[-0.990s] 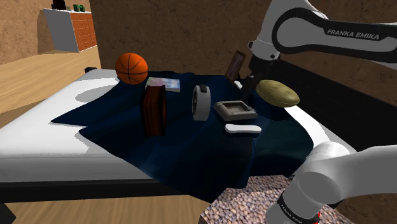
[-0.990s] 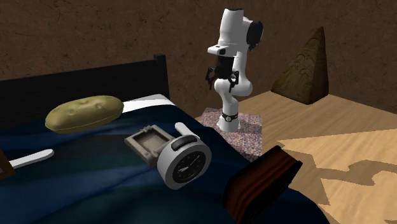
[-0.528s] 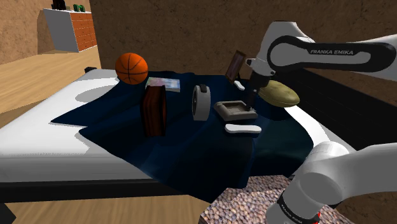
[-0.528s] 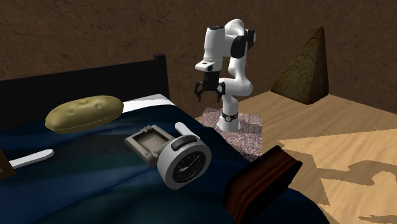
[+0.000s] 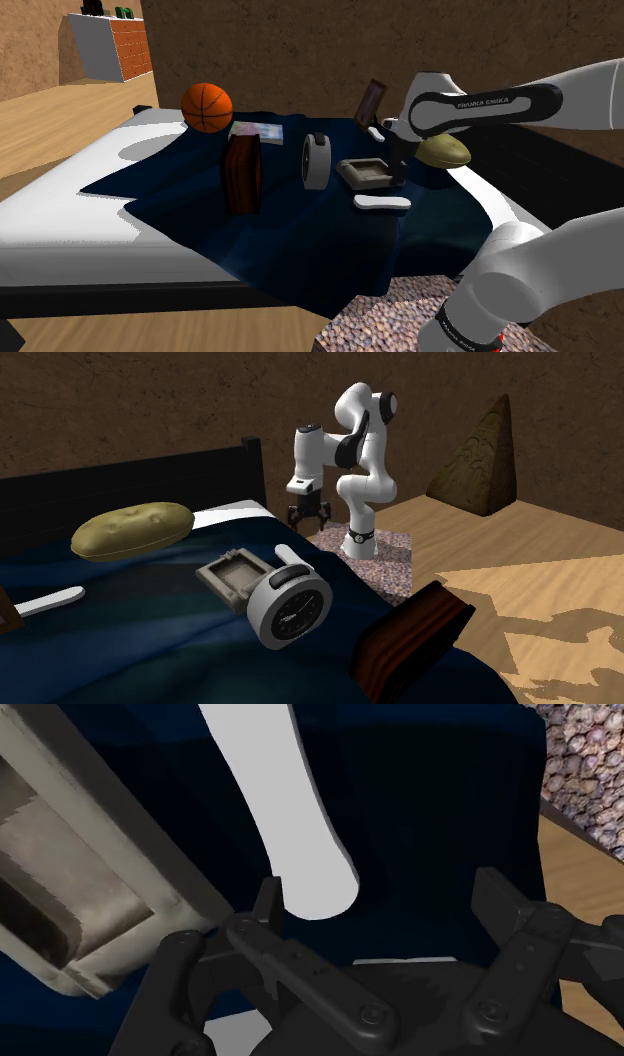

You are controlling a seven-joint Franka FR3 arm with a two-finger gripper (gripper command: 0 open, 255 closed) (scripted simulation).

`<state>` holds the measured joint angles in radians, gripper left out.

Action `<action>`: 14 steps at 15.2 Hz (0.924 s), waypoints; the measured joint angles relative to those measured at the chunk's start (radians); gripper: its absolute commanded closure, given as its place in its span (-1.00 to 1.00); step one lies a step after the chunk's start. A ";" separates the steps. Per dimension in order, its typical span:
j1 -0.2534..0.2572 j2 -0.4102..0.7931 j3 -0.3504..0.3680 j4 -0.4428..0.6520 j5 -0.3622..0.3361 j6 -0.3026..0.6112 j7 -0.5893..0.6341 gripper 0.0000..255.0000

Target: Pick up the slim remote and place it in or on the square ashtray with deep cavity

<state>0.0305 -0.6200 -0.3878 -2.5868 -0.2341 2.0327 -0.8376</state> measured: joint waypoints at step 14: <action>0.095 0.345 -0.233 0.008 0.036 0.293 -0.390 -1.00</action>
<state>0.1257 -0.2748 -0.6212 -2.5789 -0.1984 2.3255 -1.2275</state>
